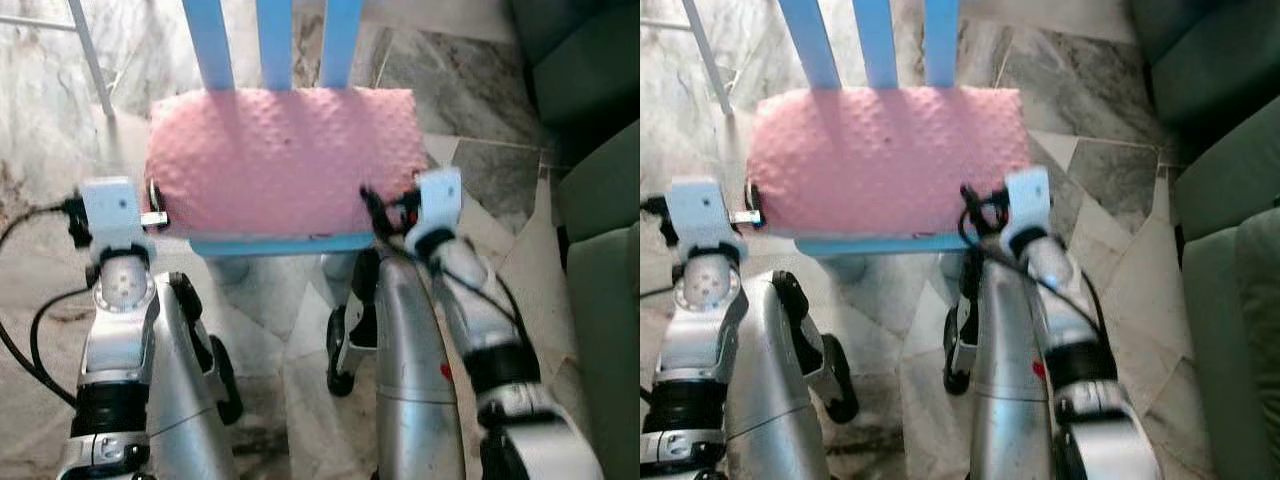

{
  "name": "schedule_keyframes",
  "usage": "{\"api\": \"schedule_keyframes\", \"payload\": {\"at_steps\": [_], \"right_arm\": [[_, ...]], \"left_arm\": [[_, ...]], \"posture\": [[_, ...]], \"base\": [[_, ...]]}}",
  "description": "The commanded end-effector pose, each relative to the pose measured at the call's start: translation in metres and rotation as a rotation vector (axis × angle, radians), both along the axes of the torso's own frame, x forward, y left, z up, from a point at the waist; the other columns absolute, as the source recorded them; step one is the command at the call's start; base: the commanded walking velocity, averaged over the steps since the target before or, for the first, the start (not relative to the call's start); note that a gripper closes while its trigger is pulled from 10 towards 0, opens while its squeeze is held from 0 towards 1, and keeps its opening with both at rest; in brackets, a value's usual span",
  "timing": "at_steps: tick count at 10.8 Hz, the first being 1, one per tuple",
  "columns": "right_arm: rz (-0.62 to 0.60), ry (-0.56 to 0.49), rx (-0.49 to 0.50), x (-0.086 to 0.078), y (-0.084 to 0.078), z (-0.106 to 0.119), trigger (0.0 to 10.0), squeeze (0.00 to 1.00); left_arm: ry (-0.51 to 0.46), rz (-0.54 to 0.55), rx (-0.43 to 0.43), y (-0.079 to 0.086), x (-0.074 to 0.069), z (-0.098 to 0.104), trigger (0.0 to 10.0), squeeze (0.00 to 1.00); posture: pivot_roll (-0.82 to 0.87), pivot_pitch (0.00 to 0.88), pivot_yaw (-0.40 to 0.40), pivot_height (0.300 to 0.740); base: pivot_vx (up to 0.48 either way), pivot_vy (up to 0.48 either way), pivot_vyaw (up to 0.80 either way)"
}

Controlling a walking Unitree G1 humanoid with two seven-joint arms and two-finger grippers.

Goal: Move the pillow to the sofa

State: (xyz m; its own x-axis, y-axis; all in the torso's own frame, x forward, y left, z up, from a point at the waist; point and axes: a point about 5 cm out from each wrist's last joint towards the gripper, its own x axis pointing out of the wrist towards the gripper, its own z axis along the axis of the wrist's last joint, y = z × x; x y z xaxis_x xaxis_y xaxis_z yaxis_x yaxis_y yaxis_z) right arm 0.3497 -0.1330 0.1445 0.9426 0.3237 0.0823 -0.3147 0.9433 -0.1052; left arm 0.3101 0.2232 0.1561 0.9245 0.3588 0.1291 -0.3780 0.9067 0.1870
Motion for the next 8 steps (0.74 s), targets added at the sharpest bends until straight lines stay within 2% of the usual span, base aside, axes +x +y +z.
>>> {"api": "schedule_keyframes", "payload": {"at_steps": [1, 2, 4, 5, 6, 8], "right_arm": [[-0.013, 0.052, 0.0, -0.004, -0.008, -0.015, 10.0, 0.0], [-0.011, 0.043, 0.007, -0.004, -0.01, -0.013, 10.0, 0.0], [-0.033, 0.052, 0.02, -0.008, -0.018, -0.018, 10.0, 0.0], [-0.055, 0.048, 0.03, -0.008, -0.021, -0.02, 10.0, 0.0], [-0.059, 0.051, 0.019, -0.008, -0.018, -0.025, 10.0, 0.0], [-0.04, 0.061, 0.021, -0.005, -0.008, -0.028, 10.0, 0.0]], "left_arm": [[0.005, 0.036, 0.039, 0.003, -0.006, -0.001, 10.0, 0.0], [-0.004, 0.06, 0.076, 0.006, -0.01, 0.005, 10.0, 0.0], [0.006, 0.032, 0.094, 0.005, -0.024, 0.007, 10.0, 0.0], [-0.022, -0.003, 0.103, 0.003, -0.018, 0.011, 10.0, 0.0], [-0.033, -0.084, 0.081, -0.005, -0.002, 0.006, 10.0, 0.0], [0.084, -0.135, 0.014, -0.017, 0.024, -0.019, 10.0, 0.0]], "posture": [[-0.05, 0.498, -0.083, 0.464], [-0.04, 0.493, -0.082, 0.464], [-0.03, 0.481, -0.076, 0.464], [-0.01, 0.482, -0.076, 0.464], [-0.02, 0.471, -0.075, 0.464], [-0.04, 0.459, -0.075, 0.464]], "base": [[0.0, 0.0, 0.0], [0.0, 0.0, 0.0], [0.0, 0.0, 0.0], [0.0, 0.0, 0.0], [0.0, 0.0, 0.0], [0.0, 0.0, 0.0]]}}
